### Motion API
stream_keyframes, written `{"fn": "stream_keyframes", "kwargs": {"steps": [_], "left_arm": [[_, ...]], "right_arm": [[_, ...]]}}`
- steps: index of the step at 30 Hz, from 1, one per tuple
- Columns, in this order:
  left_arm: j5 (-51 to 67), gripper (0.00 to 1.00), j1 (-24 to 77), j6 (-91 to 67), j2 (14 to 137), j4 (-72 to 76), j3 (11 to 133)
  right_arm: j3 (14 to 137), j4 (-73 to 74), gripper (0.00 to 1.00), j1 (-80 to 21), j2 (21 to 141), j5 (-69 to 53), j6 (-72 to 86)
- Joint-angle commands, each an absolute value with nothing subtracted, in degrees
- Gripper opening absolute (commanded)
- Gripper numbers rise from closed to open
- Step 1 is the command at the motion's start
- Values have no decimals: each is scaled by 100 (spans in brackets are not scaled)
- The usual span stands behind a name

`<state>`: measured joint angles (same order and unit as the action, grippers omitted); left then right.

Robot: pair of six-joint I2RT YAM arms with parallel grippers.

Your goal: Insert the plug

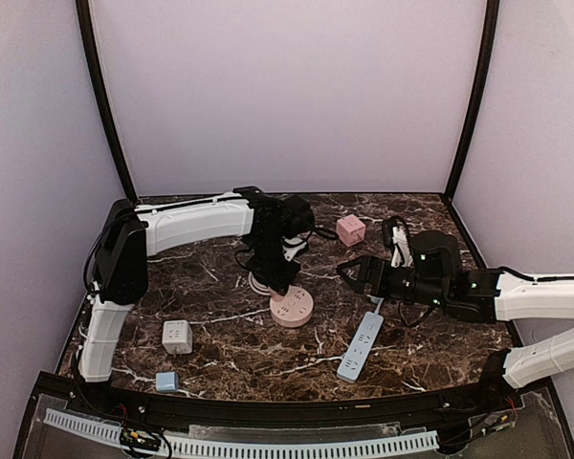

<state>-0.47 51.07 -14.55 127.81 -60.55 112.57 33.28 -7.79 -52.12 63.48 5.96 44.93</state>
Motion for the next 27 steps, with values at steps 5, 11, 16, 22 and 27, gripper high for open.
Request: {"fn": "stream_keyframes", "kwargs": {"steps": [5,11,16,22,27], "left_arm": [[-92,5,5133,-1236,13053,-6991,11536],[-244,5,5150,-1249,12895,-7285,11352],[-256,5,5152,-1234,12847,-7255,11204],[-193,5,5144,-1127,13081,-7078,11298],[-129,4,5105,-1002,13312,-7083,11453]], "right_arm": [[3327,-982,92,-5257,6398,549,4437],[3318,-967,92,-5256,6381,547,4424],[3330,-975,92,-5256,6397,540,4430],[3342,-968,92,-5258,6434,545,4419],[3345,-967,92,-5256,6442,561,4412]]}}
